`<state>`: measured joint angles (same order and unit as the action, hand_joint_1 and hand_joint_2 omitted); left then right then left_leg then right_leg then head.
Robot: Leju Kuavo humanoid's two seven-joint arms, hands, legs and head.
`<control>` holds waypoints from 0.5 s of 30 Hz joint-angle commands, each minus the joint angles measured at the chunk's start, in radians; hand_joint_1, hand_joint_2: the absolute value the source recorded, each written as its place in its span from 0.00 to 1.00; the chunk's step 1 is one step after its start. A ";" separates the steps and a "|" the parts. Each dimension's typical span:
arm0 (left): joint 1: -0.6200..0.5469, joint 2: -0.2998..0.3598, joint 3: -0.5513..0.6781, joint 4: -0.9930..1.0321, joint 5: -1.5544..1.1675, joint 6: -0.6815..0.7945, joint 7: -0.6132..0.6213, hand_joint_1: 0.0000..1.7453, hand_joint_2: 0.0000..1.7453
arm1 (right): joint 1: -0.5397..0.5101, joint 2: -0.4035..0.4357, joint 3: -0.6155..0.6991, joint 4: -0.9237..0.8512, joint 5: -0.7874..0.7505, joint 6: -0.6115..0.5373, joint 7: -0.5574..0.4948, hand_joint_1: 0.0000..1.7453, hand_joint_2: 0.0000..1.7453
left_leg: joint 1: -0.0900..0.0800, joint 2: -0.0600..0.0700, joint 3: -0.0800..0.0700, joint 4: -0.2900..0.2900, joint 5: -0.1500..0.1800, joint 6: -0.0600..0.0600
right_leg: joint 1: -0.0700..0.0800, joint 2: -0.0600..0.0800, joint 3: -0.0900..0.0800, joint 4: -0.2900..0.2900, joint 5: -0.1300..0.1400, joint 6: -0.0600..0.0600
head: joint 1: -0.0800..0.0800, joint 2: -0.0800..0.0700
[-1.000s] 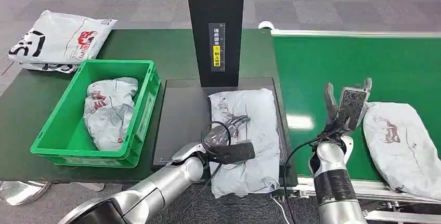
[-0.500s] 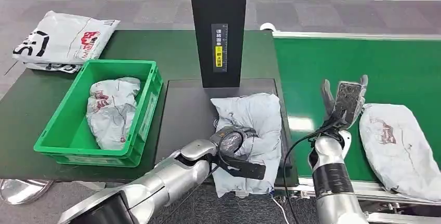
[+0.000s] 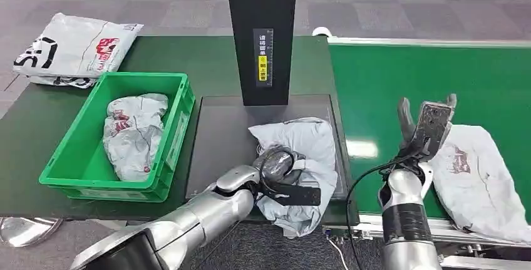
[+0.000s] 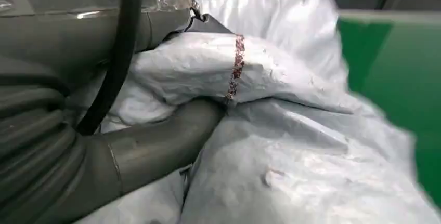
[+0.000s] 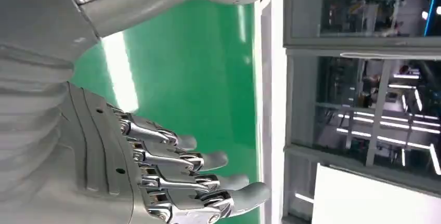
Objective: Moved the parcel from conveyor to table for the left to box.
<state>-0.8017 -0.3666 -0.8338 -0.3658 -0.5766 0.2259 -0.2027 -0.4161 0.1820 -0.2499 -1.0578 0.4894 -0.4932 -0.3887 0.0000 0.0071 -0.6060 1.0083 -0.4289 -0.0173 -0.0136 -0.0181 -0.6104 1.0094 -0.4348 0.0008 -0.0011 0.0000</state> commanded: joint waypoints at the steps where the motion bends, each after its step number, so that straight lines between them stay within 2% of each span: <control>1: -0.178 0.081 0.295 -0.093 0.065 0.077 -0.069 1.00 1.00 | -0.049 -0.035 -0.010 0.135 -0.085 -0.016 -0.071 0.00 1.00 | 0.001 0.001 -0.003 0.002 0.000 0.000 | 0.001 0.003 -0.003 0.001 0.001 0.000 | 0.000 0.000; 4: -0.242 0.143 0.359 -0.142 0.031 0.202 -0.013 1.00 1.00 | -0.035 -0.033 0.000 0.132 -0.109 -0.029 -0.075 0.00 1.00 | 0.002 0.004 -0.004 0.003 0.000 0.000 | 0.002 0.005 -0.005 0.001 0.002 -0.001 | 0.000 0.000; 7: -0.256 0.191 0.404 -0.165 -0.009 0.269 0.040 1.00 1.00 | -0.021 -0.027 -0.002 0.117 -0.120 -0.039 -0.069 0.00 1.00 | 0.001 0.004 -0.003 0.001 0.001 -0.001 | 0.001 0.005 -0.004 0.001 0.002 -0.001 | 0.000 0.000; 12: -0.195 0.281 0.528 -0.175 -0.121 0.364 0.075 1.00 1.00 | 0.040 -0.021 -0.006 0.036 -0.118 -0.031 -0.047 0.00 1.00 | 0.001 0.005 0.002 -0.002 0.000 -0.002 | 0.001 0.009 0.000 -0.002 0.002 -0.001 | 0.000 0.000; 15: -0.176 0.286 0.591 -0.174 -0.169 0.359 0.046 1.00 1.00 | 0.048 -0.018 -0.011 0.020 -0.113 -0.025 -0.039 0.00 1.00 | 0.001 0.005 0.001 -0.002 0.000 -0.002 | 0.002 0.008 -0.001 -0.001 0.001 -0.001 | 0.000 0.000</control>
<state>-0.9864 -0.1720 -0.4974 -0.5409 -0.6658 0.5639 -0.1335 -0.3807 0.1694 -0.2506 -1.0167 0.3761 -0.5344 -0.4467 0.0003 0.0084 -0.6080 1.0077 -0.4273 -0.0194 -0.0123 -0.0153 -0.6134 1.0098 -0.4342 -0.0001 -0.0015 0.0000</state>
